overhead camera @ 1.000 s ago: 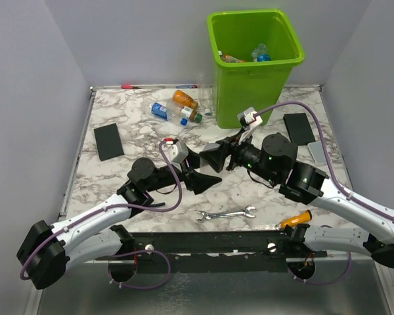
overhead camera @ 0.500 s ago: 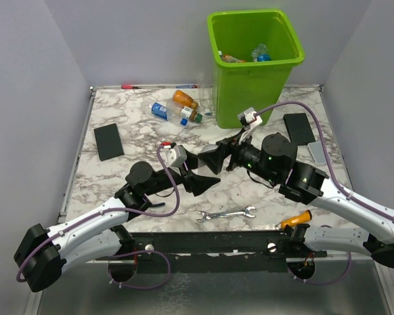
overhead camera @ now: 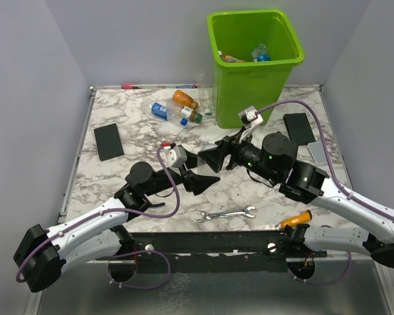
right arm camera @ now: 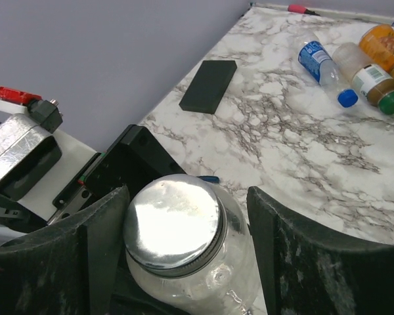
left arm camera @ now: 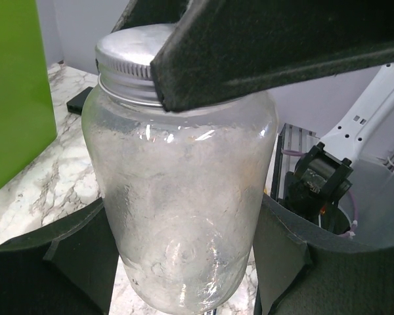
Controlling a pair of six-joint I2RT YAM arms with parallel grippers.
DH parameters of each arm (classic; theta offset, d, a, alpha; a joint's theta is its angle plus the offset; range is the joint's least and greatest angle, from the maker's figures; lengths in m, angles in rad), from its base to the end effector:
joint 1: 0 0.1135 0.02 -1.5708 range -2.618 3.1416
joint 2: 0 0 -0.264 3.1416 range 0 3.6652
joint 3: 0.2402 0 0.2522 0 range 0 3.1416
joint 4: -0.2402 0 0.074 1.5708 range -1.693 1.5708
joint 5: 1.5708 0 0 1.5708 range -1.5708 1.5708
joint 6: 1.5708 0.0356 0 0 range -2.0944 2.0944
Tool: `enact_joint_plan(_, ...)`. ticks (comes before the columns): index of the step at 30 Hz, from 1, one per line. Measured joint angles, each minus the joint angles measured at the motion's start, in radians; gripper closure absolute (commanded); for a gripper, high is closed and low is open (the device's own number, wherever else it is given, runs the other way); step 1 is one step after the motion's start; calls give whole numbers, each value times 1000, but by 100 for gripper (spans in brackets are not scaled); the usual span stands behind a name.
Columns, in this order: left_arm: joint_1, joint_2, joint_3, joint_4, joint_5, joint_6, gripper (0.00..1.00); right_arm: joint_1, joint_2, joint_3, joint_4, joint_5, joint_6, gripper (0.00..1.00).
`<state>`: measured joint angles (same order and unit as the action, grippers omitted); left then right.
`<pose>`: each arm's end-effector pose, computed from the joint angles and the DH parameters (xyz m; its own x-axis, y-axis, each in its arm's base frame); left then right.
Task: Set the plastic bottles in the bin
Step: Pick up the plastic bottle at the center of the board.
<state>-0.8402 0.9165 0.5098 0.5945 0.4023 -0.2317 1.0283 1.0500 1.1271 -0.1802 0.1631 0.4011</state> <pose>0.1317 -0.1679 0.3011 -0.0951 -0.2105 -0.9730 0.9454 0.2869 -0.1544 0.1272 0.1998 0.4100 -0.3463 0.1718 -0.9223 -0.6805 0.6308 0.3730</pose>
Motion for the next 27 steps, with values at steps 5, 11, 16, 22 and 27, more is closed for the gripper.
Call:
enact_joint_plan(5,0,0,0,0,-6,2,48,0,31,17,-23,-6,-5,24)
enact_joint_plan(11,-5,0,0,-13,-8,0,42,0,35,17,-43,-9,-10,87)
enact_joint_plan(16,-6,0,0,-13,-14,2,1,0,27,17,-49,-5,-10,100)
enact_joint_plan(22,-11,-28,-5,-11,-112,10,1,0,21,85,-95,70,-67,100)
enact_joint_plan(27,-12,-118,-35,-7,-312,35,1,-3,109,406,-117,276,-266,100)
